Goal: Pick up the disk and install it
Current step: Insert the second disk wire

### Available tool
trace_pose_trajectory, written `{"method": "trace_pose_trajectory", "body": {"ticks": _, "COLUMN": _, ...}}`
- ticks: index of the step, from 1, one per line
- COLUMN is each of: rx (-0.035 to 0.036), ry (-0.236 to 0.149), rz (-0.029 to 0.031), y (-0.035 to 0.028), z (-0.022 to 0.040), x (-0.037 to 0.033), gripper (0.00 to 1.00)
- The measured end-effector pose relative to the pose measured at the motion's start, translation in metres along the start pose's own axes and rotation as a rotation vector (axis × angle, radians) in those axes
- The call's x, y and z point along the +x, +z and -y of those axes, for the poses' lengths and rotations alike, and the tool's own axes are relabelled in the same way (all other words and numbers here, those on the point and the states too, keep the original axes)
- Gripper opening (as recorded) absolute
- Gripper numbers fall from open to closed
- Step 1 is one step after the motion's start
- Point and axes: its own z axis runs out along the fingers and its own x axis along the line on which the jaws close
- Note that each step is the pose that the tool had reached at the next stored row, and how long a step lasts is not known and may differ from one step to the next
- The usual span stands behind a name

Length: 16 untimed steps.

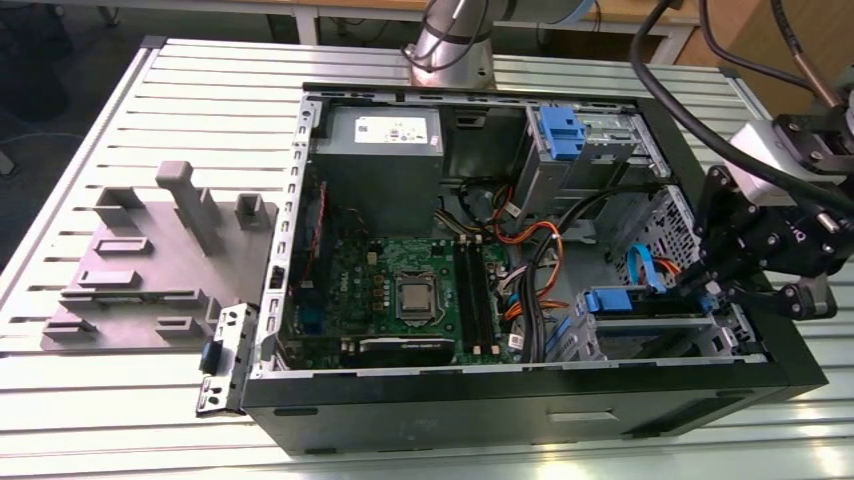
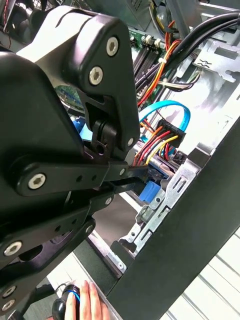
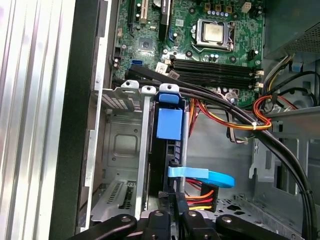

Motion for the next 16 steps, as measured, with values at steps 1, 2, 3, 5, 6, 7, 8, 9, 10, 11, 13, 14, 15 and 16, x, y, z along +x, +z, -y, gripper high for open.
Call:
{"method": "trace_pose_trajectory", "body": {"ticks": 1, "rx": 0.0005, "ry": 0.000, "rz": 0.0000, "y": 0.0002, "z": -0.0006, "x": -0.0013, "gripper": 0.16}}
{"method": "trace_pose_trajectory", "body": {"ticks": 2, "rx": 0.0011, "ry": 0.000, "rz": -0.0005, "y": 0.0004, "z": -0.0012, "x": -0.0027, "gripper": 0.16}}
{"method": "trace_pose_trajectory", "body": {"ticks": 3, "rx": 0.0016, "ry": 0.000, "rz": -0.0018, "y": 0.0005, "z": -0.0018, "x": -0.0041, "gripper": 0.16}}
{"method": "trace_pose_trajectory", "body": {"ticks": 5, "rx": 0.0017, "ry": 0.000, "rz": -0.0047, "y": 0.0006, "z": -0.0019, "x": -0.0047, "gripper": 0.16}}
{"method": "trace_pose_trajectory", "body": {"ticks": 6, "rx": 0.0017, "ry": 0.000, "rz": -0.0046, "y": 0.0006, "z": -0.0020, "x": -0.0047, "gripper": 0.16}}
{"method": "trace_pose_trajectory", "body": {"ticks": 7, "rx": 0.0018, "ry": 0.000, "rz": -0.0046, "y": 0.0006, "z": -0.0020, "x": -0.0047, "gripper": 0.16}}
{"method": "trace_pose_trajectory", "body": {"ticks": 8, "rx": 0.0029, "ry": 0.000, "rz": -0.0048, "y": 0.0006, "z": -0.0023, "x": -0.0046, "gripper": 0.16}}
{"method": "trace_pose_trajectory", "body": {"ticks": 9, "rx": 0.0099, "ry": 0.000, "rz": -0.0052, "y": 0.0007, "z": -0.0030, "x": -0.0048, "gripper": 0.16}}
{"method": "trace_pose_trajectory", "body": {"ticks": 10, "rx": 0.0211, "ry": -0.001, "rz": -0.0061, "y": 0.0007, "z": -0.0037, "x": -0.0048, "gripper": 0.16}}
{"method": "trace_pose_trajectory", "body": {"ticks": 11, "rx": 0.0315, "ry": -0.003, "rz": -0.0069, "y": 0.0007, "z": -0.0042, "x": -0.0048, "gripper": 0.16}}
{"method": "trace_pose_trajectory", "body": {"ticks": 13, "rx": 0.0493, "ry": -0.005, "rz": -0.0081, "y": 0.0008, "z": -0.0054, "x": -0.0049, "gripper": 0.16}}
{"method": "trace_pose_trajectory", "body": {"ticks": 14, "rx": 0.0562, "ry": -0.005, "rz": -0.0085, "y": 0.0009, "z": -0.0061, "x": -0.0050, "gripper": 0.16}}
{"method": "trace_pose_trajectory", "body": {"ticks": 15, "rx": 0.0621, "ry": -0.006, "rz": -0.0090, "y": 0.0007, "z": -0.0070, "x": -0.0051, "gripper": 0.16}}
{"method": "trace_pose_trajectory", "body": {"ticks": 16, "rx": 0.0671, "ry": -0.007, "rz": -0.0094, "y": 0.0004, "z": -0.0078, "x": -0.0052, "gripper": 0.16}}
